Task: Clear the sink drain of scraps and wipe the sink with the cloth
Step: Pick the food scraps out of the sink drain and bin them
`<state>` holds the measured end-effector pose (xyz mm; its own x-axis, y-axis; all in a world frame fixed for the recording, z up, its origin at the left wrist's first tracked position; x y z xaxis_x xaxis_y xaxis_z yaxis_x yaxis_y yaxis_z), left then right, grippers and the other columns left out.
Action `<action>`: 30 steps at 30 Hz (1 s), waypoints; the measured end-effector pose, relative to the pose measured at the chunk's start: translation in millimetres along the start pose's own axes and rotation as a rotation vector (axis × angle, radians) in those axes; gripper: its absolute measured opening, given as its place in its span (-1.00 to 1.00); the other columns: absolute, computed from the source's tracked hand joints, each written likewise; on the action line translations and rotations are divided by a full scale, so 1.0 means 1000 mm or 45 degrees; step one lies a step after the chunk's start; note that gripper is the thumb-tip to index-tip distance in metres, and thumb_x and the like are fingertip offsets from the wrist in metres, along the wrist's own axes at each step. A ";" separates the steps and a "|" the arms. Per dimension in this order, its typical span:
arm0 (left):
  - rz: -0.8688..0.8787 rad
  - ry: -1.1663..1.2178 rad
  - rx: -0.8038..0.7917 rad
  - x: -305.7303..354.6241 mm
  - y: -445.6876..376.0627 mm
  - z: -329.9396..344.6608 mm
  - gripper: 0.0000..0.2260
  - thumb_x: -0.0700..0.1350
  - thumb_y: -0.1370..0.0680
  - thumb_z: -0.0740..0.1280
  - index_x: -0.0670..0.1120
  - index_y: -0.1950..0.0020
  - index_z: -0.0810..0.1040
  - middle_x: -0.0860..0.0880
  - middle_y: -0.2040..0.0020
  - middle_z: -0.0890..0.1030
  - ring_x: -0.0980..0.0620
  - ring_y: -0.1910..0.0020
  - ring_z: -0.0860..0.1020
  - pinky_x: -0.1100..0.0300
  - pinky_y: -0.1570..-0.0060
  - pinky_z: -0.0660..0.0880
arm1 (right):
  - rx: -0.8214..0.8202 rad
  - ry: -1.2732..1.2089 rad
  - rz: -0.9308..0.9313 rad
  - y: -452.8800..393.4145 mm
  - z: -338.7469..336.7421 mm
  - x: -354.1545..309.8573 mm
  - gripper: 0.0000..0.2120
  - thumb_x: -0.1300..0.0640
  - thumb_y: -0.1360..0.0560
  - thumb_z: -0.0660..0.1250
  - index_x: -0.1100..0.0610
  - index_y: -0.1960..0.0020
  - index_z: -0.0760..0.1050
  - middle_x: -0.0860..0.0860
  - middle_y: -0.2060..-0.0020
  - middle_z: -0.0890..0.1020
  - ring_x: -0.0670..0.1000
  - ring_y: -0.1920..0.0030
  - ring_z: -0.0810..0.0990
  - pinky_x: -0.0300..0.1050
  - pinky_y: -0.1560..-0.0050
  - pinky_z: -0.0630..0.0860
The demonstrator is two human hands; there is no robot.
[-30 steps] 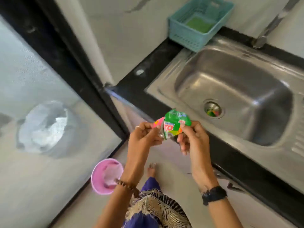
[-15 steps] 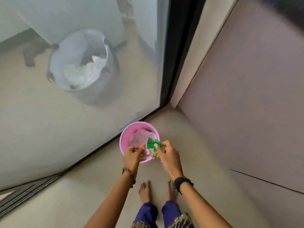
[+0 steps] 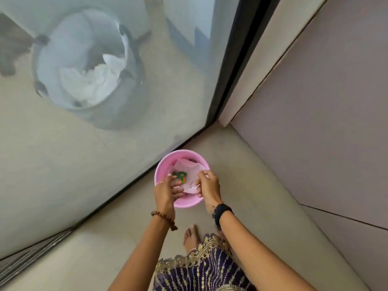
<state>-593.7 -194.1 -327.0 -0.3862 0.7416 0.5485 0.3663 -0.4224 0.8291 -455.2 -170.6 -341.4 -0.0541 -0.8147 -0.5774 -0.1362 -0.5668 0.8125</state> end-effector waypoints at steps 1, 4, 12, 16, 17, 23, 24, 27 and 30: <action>-0.068 0.116 -0.057 0.012 0.026 0.009 -0.80 -0.12 -0.58 0.19 -0.17 0.18 0.49 -0.03 0.46 0.51 0.16 0.65 0.41 0.38 0.65 0.35 | -0.014 -0.088 -0.008 0.022 -0.007 -0.021 -0.88 0.26 -0.51 0.17 0.14 0.19 0.40 0.00 0.48 0.42 -0.14 0.64 0.27 -0.32 0.65 0.20; -0.154 0.211 -0.315 0.064 0.129 0.046 -0.77 -0.12 -0.57 0.21 -0.11 0.28 0.47 0.07 0.62 0.43 0.18 0.67 0.33 0.39 0.65 0.28 | -0.106 -0.291 -0.098 0.110 -0.042 -0.107 -0.82 0.22 -0.51 0.21 0.10 0.27 0.37 -0.08 0.56 0.36 -0.15 0.65 0.21 -0.33 0.65 0.13; -0.022 0.111 -1.122 0.172 0.386 0.175 -0.71 -0.06 -0.57 0.14 -0.04 0.35 0.36 0.06 0.63 0.26 0.18 0.68 0.20 0.39 0.68 0.12 | -0.168 -0.561 -0.609 0.313 -0.196 -0.280 -0.78 0.15 -0.53 0.19 0.02 0.29 0.43 -0.11 0.57 0.31 -0.14 0.61 0.19 -0.32 0.64 0.12; 0.103 -0.104 -1.366 0.183 0.468 0.249 -0.70 -0.04 -0.56 0.16 -0.03 0.38 0.40 0.06 0.60 0.30 0.17 0.64 0.24 0.38 0.64 0.19 | 0.016 -0.694 -0.785 0.360 -0.293 -0.315 -0.86 0.18 -0.52 0.19 0.07 0.21 0.44 -0.11 0.59 0.32 -0.15 0.64 0.20 -0.36 0.66 0.12; 0.142 -0.209 -1.411 0.181 0.485 0.272 -0.70 -0.04 -0.57 0.15 -0.03 0.37 0.40 0.06 0.60 0.30 0.17 0.65 0.25 0.37 0.62 0.17 | 0.074 -0.710 -0.822 0.366 -0.321 -0.321 -0.86 0.18 -0.52 0.19 0.07 0.21 0.44 -0.11 0.59 0.33 -0.15 0.65 0.20 -0.36 0.66 0.11; 0.728 -0.862 -1.485 0.174 0.527 0.428 -0.74 -0.10 -0.57 0.20 -0.09 0.31 0.47 0.06 0.61 0.43 0.14 0.67 0.36 0.37 0.65 0.26 | 0.620 -0.519 -0.831 0.342 -0.504 -0.331 -0.82 0.19 -0.51 0.22 0.05 0.25 0.47 -0.10 0.58 0.42 -0.18 0.66 0.22 -0.39 0.66 0.09; 0.866 -0.992 -1.453 0.173 0.525 0.458 -0.76 -0.11 -0.56 0.22 -0.09 0.31 0.49 0.06 0.57 0.47 0.16 0.65 0.39 0.37 0.63 0.30 | 0.697 -0.453 -0.773 0.325 -0.534 -0.330 -0.82 0.18 -0.51 0.22 0.05 0.25 0.47 -0.08 0.55 0.43 -0.20 0.66 0.23 -0.38 0.67 0.12; 1.191 -1.422 -1.276 0.164 0.498 0.544 -0.82 -0.14 -0.53 0.25 -0.15 0.24 0.55 -0.07 0.36 0.58 0.05 0.44 0.53 0.20 0.38 0.49 | 0.799 -0.190 -0.584 0.261 -0.600 -0.326 -0.84 0.17 -0.50 0.24 0.06 0.25 0.48 -0.05 0.49 0.48 -0.21 0.64 0.33 -0.41 0.63 0.20; 1.247 -1.773 -1.025 0.139 0.447 0.615 -0.82 -0.19 -0.50 0.24 -0.26 0.05 0.58 -0.24 0.07 0.64 -0.21 0.09 0.59 -0.03 0.03 0.55 | 0.746 0.122 -0.425 0.188 -0.635 -0.326 -0.91 0.18 -0.47 0.28 0.08 0.20 0.51 -0.05 0.46 0.53 -0.10 0.42 0.47 -0.27 0.41 0.32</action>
<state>37.0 40.8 53.7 0.7088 -0.2187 0.6706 -0.5888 -0.7070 0.3918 164.8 -89.4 50.3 0.1681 -0.6303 -0.7579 -0.6453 -0.6516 0.3988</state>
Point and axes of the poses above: each hand's wrist, its own y-axis away from the middle knuckle, its own z-axis out of the palm, x = y × z, the point moved 7 cm from there along -y, towards the middle knuckle
